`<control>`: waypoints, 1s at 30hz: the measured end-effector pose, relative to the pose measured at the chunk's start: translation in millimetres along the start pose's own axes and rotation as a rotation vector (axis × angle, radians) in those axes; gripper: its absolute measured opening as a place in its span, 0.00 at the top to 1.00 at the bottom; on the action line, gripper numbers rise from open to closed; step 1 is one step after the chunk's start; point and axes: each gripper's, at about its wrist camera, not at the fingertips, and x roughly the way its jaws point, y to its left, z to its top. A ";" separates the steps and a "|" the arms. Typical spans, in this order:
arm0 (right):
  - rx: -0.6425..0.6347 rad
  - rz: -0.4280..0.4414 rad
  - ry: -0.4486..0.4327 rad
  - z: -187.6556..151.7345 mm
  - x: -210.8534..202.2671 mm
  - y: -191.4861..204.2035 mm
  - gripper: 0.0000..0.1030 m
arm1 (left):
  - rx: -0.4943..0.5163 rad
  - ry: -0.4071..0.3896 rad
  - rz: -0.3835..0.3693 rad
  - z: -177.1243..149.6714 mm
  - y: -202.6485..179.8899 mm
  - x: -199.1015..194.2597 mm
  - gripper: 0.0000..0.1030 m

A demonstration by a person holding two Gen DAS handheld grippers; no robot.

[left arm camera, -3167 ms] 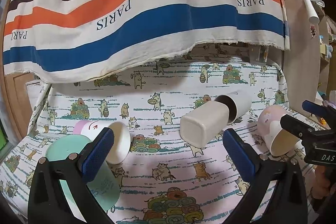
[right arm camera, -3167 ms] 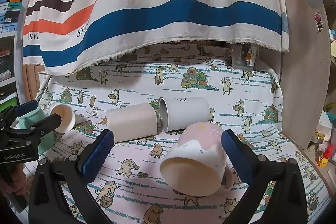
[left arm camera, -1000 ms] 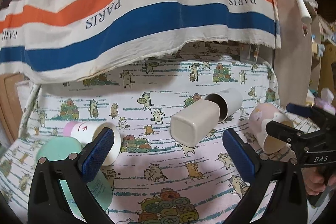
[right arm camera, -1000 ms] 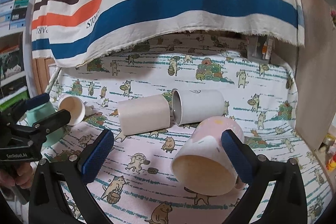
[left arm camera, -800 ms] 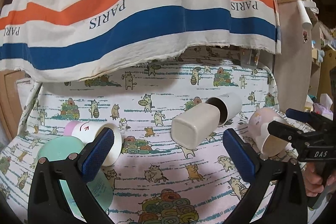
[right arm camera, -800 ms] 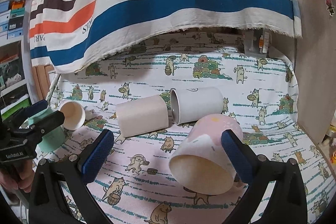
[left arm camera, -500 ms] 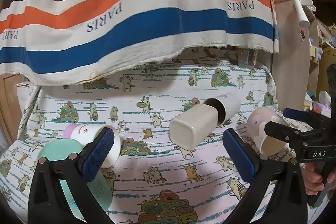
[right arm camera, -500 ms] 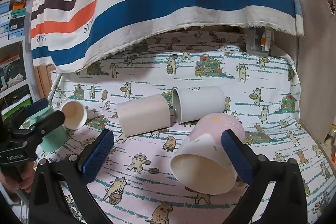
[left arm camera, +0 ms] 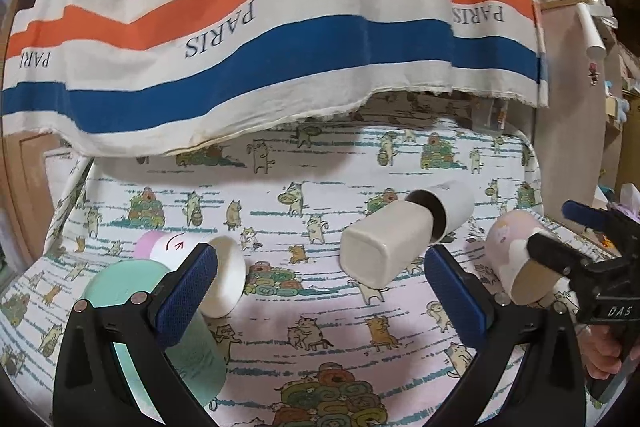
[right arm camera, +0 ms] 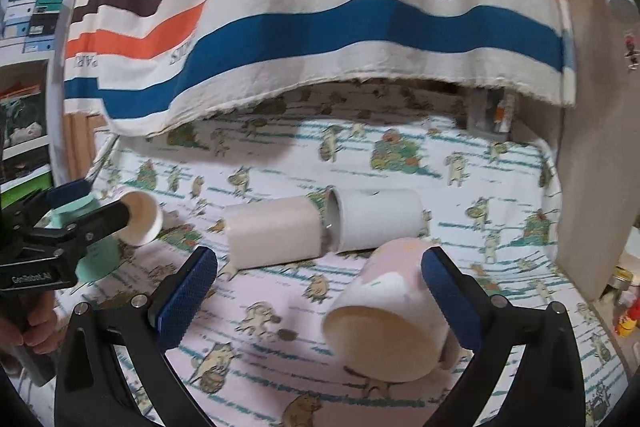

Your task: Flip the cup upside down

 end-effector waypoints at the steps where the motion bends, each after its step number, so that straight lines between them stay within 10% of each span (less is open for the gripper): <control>1: 0.004 -0.009 -0.006 0.4 -0.7 -1.5 0.00 | -0.004 0.004 0.006 -0.1 0.7 0.9 0.00; 30: 0.232 -0.139 -0.092 86.3 -16.9 -90.7 0.00 | -0.046 0.091 -0.051 67.3 -9.9 38.0 0.00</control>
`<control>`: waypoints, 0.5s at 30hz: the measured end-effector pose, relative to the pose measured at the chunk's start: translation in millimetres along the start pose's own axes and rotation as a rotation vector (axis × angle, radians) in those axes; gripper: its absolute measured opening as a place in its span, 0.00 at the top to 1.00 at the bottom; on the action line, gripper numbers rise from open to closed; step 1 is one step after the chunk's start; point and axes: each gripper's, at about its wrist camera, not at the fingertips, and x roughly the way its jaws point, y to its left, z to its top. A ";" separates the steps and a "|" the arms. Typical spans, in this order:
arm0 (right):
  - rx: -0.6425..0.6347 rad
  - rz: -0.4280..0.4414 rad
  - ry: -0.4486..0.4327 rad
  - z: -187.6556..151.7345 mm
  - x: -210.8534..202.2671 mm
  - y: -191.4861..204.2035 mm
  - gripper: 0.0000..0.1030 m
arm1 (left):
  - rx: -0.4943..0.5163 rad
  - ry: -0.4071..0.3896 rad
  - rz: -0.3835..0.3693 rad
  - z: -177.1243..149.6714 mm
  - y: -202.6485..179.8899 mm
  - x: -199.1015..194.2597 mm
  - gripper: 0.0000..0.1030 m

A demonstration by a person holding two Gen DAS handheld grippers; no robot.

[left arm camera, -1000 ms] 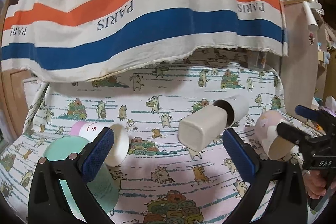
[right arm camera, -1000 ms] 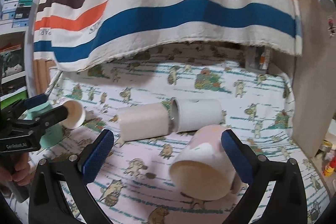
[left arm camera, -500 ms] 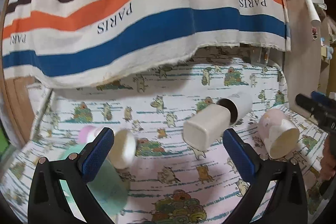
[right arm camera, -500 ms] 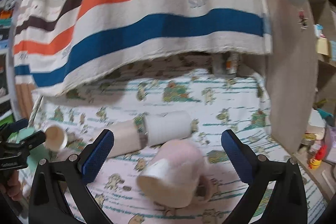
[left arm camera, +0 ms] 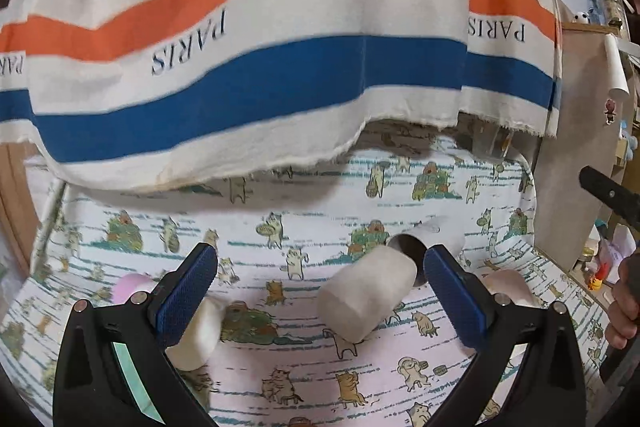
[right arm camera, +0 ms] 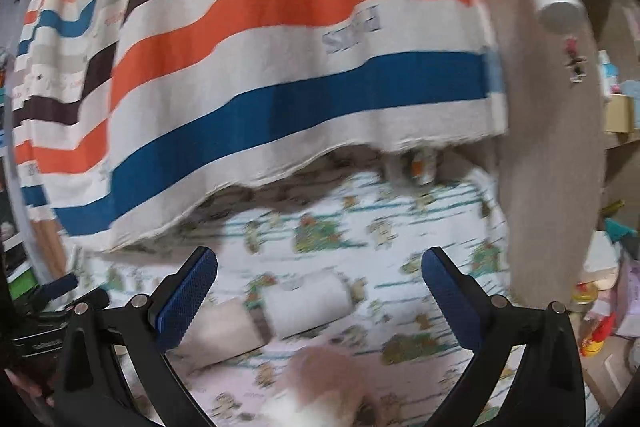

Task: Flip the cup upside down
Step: 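Move the right gripper toward the pink mug lying on its side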

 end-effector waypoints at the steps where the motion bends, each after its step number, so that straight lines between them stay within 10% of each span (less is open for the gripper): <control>1: -0.005 -0.031 -0.002 -5.6 2.8 -4.4 0.00 | -0.004 0.010 -0.006 -4.4 1.1 4.3 0.00; 15: -0.039 -0.016 0.186 -12.2 6.7 -7.5 0.00 | 0.066 0.020 -0.002 -19.2 -12.2 5.0 0.00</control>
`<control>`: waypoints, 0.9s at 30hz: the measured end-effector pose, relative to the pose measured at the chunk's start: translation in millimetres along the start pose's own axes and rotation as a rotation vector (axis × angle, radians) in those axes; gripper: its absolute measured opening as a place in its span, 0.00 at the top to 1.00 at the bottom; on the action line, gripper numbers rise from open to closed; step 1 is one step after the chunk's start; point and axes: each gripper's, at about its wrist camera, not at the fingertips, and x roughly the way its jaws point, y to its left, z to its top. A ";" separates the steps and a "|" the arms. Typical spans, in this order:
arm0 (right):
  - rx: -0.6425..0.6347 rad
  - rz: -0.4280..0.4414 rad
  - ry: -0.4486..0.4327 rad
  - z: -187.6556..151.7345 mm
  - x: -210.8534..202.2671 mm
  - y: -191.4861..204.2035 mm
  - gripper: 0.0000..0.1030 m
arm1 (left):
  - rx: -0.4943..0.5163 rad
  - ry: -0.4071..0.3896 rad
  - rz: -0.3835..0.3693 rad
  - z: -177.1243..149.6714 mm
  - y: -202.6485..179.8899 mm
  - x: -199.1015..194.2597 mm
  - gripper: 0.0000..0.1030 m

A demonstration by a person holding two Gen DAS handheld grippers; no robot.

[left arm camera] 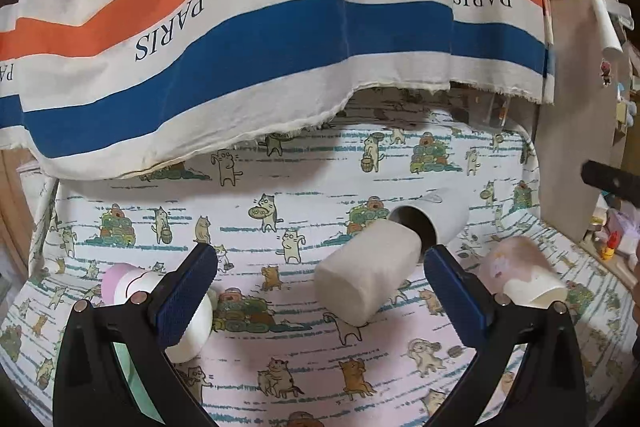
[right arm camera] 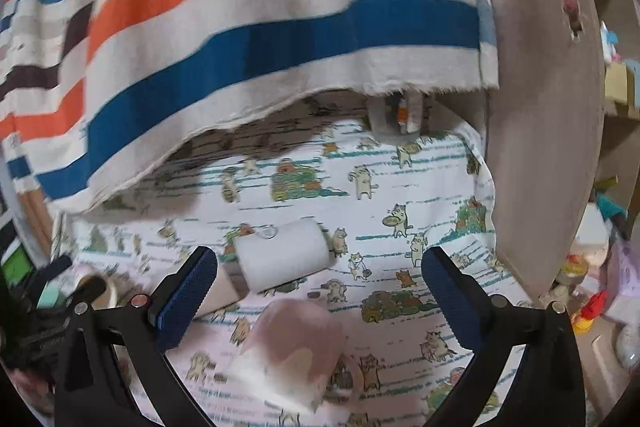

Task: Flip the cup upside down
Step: 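Move the right gripper toward the pink mug lying on its side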

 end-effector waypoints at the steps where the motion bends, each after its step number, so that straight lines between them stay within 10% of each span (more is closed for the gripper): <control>1: -0.028 0.001 -0.010 -0.1 -9.0 3.3 0.00 | -0.006 0.004 -0.013 2.1 -0.6 -4.4 0.00; 7: -0.141 0.001 0.010 -11.7 -36.2 19.4 0.00 | 0.003 0.037 -0.043 2.9 -15.3 -32.7 0.00; 19: 0.040 -0.085 0.089 -92.2 -47.4 67.1 0.00 | -0.103 0.033 0.075 -22.3 -0.8 -104.5 0.00; 27: -0.037 0.032 0.079 -117.9 -38.0 72.3 0.00 | -0.063 0.019 0.140 -27.9 1.8 -106.4 0.00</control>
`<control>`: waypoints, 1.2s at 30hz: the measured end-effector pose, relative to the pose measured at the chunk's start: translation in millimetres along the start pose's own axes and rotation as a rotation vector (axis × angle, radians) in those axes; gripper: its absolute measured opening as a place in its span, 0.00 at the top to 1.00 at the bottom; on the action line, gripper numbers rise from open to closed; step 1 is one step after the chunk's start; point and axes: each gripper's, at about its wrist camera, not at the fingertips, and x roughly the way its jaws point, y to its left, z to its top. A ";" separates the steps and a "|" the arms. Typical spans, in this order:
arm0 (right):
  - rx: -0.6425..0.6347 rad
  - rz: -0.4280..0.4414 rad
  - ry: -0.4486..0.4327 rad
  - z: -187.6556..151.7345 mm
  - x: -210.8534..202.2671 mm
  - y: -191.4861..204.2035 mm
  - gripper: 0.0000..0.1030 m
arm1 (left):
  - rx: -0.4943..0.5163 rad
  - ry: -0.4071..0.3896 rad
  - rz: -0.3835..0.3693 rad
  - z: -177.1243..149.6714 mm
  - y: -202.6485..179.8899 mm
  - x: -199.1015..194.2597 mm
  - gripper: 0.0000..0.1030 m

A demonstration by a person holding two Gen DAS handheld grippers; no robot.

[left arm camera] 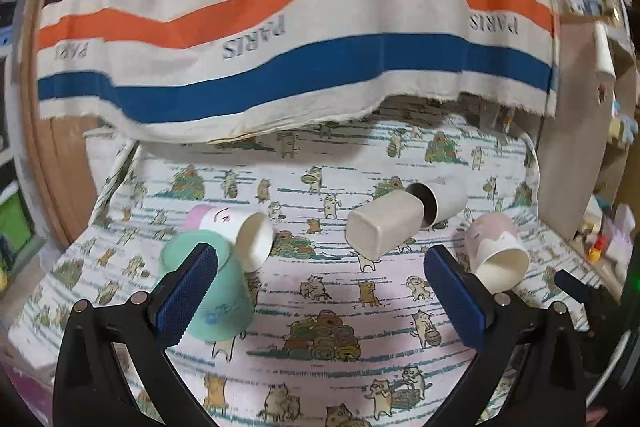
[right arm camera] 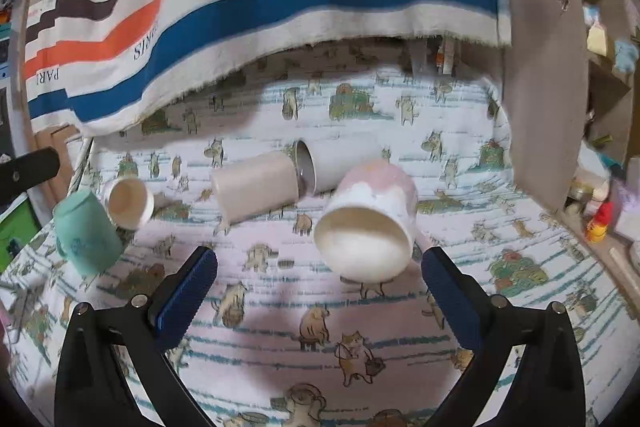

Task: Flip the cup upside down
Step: 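Move the right gripper toward the pink mug lying on its side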

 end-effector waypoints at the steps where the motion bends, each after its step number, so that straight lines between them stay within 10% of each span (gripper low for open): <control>1: 0.022 0.042 0.019 0.4 2.4 -7.6 0.00 | 0.019 -0.016 0.010 0.7 -3.8 4.7 0.00; 11: 0.187 -0.084 -0.007 33.5 -9.7 -63.9 0.00 | 0.065 -0.135 -0.036 31.9 -15.4 17.8 0.00; 20: -0.127 -0.192 -0.051 46.5 -41.8 -42.6 0.00 | 0.067 -0.180 -0.117 47.4 -12.1 31.7 0.00; 29: 0.072 -0.089 -0.012 132.8 -11.4 -77.6 0.00 | 0.029 -0.121 -0.182 71.4 -4.4 74.4 0.00; 36: 0.041 -0.097 0.048 135.8 47.2 -76.3 0.00 | 0.022 -0.180 -0.153 51.2 11.0 78.5 0.00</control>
